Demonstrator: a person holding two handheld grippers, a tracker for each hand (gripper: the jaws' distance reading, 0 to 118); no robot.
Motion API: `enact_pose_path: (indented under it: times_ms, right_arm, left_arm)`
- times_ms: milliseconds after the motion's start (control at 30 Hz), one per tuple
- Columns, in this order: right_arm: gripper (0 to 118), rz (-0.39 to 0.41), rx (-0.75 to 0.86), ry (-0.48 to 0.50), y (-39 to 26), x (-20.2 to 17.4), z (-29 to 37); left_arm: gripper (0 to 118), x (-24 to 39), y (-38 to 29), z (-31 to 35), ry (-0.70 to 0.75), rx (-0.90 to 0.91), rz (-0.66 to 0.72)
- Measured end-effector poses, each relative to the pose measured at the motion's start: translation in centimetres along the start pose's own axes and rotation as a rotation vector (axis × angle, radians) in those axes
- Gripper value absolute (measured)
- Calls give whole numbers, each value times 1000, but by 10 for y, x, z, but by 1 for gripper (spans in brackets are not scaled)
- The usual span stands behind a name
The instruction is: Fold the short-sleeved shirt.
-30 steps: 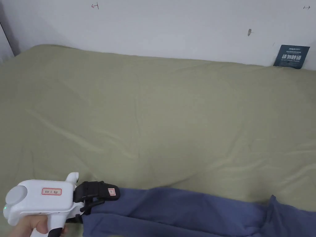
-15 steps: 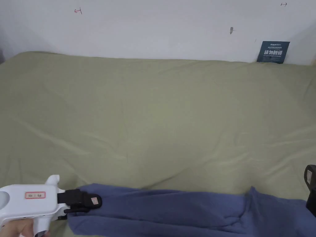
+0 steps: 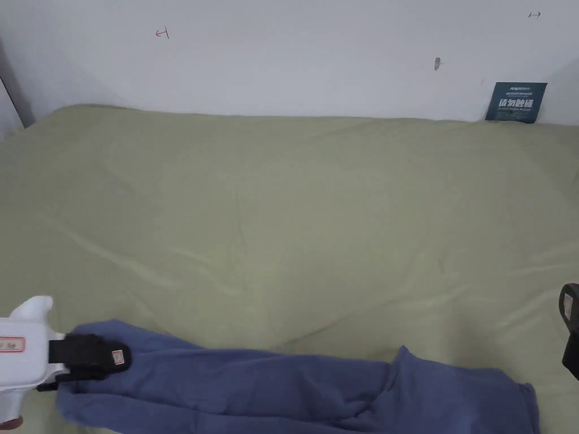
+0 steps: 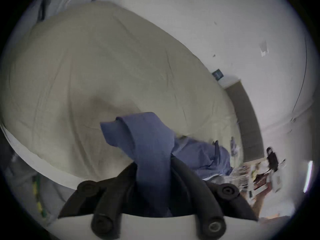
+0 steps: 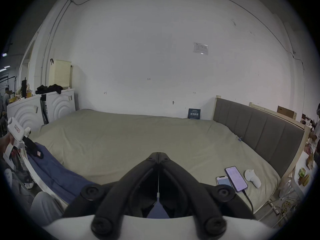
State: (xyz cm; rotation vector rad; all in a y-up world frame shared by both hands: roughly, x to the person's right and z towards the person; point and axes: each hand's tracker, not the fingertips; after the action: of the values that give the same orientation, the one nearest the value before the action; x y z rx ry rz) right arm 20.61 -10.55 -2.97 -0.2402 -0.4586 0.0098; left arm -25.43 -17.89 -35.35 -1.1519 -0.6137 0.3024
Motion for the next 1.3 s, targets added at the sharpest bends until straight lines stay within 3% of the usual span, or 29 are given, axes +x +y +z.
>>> enact_pose_path:
  times_ms: [200, 367, 533, 567, 600, 633, 667, 700, 800, 867, 900, 967, 1000, 1167, 1300]
  right_arm:
    - [3, -3, 86, -37, 6, 1, 13]
    - [3, -28, 123, -50, 12, 5, 19]
    - [3, -53, 117, -42, 9, 13, 23]
    - [3, -54, 112, -43, 8, 15, 24]
    - [3, -53, 100, -41, 7, 17, 24]
    - [3, -52, 91, -45, 6, 19, 24]
    - [3, -53, 85, -47, 4, 21, 25]
    - [3, -52, 77, -46, 3, 23, 25]
    - [3, -48, 62, -59, 0, 26, 25]
    - [3, -67, 55, -59, -1, 29, 23]
    - [3, -78, 55, -59, -2, 30, 22]
    - [3, -89, 49, -57, -5, 30, 20]
    - [3, -91, 44, -56, -6, 29, 18]
    - [3, -107, 24, -48, -12, 29, 15]
    - [3, -109, 10, -49, -15, 30, 16]
  left_arm:
    - [9, 106, -13, -17, 63, -23, -212]
    - [9, 171, -34, -68, 105, -82, -364]
    - [9, 199, -52, -142, 132, -182, -344]
    - [14, 202, -57, -156, 130, -206, -371]
    - [33, 205, -59, -167, 114, -200, -386]
    - [86, 206, -62, -177, 62, -191, -421]
    - [115, 210, -64, -186, 23, -211, -423]
    - [118, 209, -64, -190, 24, -202, -393]
    - [113, 209, -54, -171, -38, -183, -298]
    - [102, 198, -47, -151, -66, -186, -239]
    - [86, 189, -43, -139, -95, -157, -215]
    - [12, 166, -39, -121, -104, -106, -182]
    - [0, 156, -37, -116, -98, -100, -175]
    - [0, 123, -34, -130, 17, -107, -150]
    - [0, 141, -61, -174, -129, -262, -53]
